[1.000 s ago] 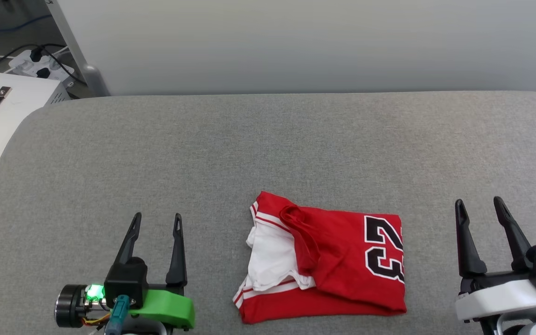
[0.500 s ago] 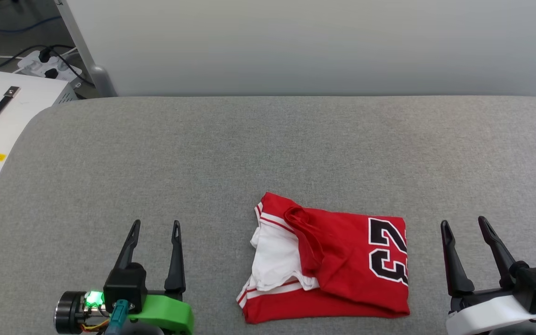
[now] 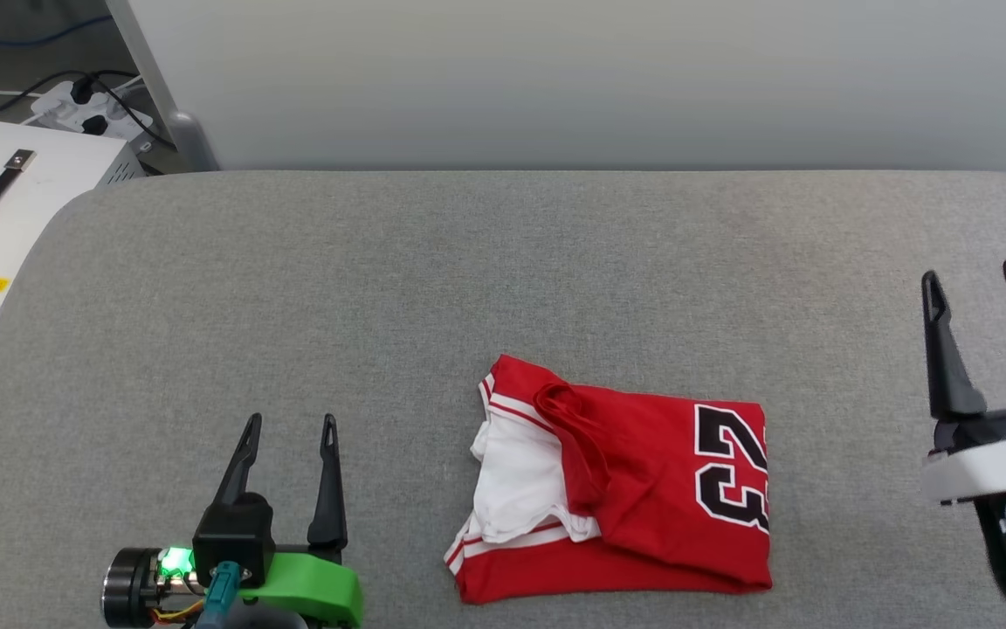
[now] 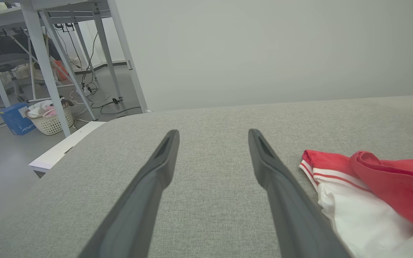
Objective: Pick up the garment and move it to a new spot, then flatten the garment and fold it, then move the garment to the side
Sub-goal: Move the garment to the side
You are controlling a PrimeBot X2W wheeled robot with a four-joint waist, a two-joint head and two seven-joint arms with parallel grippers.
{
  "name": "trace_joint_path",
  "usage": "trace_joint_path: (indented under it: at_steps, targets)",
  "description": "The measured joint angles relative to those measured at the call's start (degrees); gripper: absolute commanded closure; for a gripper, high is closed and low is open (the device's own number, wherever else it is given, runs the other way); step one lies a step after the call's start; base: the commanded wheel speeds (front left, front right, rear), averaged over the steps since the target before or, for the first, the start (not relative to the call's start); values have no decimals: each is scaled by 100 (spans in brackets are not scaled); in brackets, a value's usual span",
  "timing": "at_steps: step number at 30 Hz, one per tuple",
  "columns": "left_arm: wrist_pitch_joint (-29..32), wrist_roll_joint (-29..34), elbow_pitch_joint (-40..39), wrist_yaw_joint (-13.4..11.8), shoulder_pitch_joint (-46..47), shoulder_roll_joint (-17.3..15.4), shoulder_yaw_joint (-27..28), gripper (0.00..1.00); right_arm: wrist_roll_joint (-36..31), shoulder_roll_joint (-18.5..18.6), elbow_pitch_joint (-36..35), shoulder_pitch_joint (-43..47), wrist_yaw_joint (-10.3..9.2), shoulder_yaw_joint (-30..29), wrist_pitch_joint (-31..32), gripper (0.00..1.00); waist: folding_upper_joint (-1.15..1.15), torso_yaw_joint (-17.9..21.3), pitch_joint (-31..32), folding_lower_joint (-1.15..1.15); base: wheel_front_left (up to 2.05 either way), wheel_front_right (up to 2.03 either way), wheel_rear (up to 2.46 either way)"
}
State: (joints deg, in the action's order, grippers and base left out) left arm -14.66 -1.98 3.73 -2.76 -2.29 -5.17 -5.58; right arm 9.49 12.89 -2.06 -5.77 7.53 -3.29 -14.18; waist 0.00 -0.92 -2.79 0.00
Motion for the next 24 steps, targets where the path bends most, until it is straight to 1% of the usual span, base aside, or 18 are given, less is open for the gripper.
trace_joint_path:
  at_steps: [1, 3, 4, 6, 7, 9, 12, 13, 16, 18, 21, 24]
  targets:
    - [0, 0, 0, 0, 1, 2, -1, 0, 90, 113, 8, -115, 0, 32, 105, 0, 0, -1, -17, 0, 0, 0, 0]
    - [0, 1, 1, 1, 10, 7, -9, 0, 457, 536, 98, -377, 1, 282, 686, 0, 0, -10, -63, 0, 0, 0, 0]
    - [0, 1, 3, 1, 11, 7, -8, 0, 678, 666, 123, -470, 1, 333, 959, 0, 0, -14, -82, 0, 0, 0, 0]
    - [0, 1, 8, 7, 31, 10, -9, 0, 1274, 995, 170, -679, 1, 466, 1748, 0, 0, -26, -129, 0, 0, 0, 0]
    - [0, 1, 7, 7, 52, 15, -5, 0, 1850, 1249, 201, -801, 1, 576, 2477, 0, 0, -37, -174, 0, 0, 0, 0]
    - [0, 1, 5, 8, 75, 22, -9, 0, 2502, 1467, 234, -849, 1, 679, 3252, 0, 0, -50, -230, 0, 0, 0, 0]
    - [0, 1, 4, 10, 135, 26, -13, 0, 3287, 1699, 322, -838, 0, 832, 4191, 0, 0, -69, -318, 0, 0, 0, 0]
    - [0, 1, 5, 36, 163, 30, -18, 0, 3528, 1725, 370, -832, 0, 855, 4420, 0, 0, -77, -353, 0, 0, 0, 0]
    - [0, 1, 9, 51, 249, 44, -36, 0, 3998, 1761, 515, -753, 0, 947, 4919, 0, 0, -111, -453, 0, 0, 0, 0]
    - [0, 1, 12, 54, 304, 57, -64, 0, 4190, 1760, 630, -648, 0, 1022, 5083, 0, 0, -142, -518, 0, 0, 0, 0]
    - [0, 1, 21, 86, 381, 86, -113, 0, 4353, 1752, 770, -517, 0, 1184, 5256, 0, 0, -209, -621, 0, 0, 0, 0]
    - [0, 1, 32, 100, 450, 104, -141, 0, 4473, 1688, 910, -488, 0, 1324, 5274, 0, 0, -281, -733, 0, 0, 0, 0]
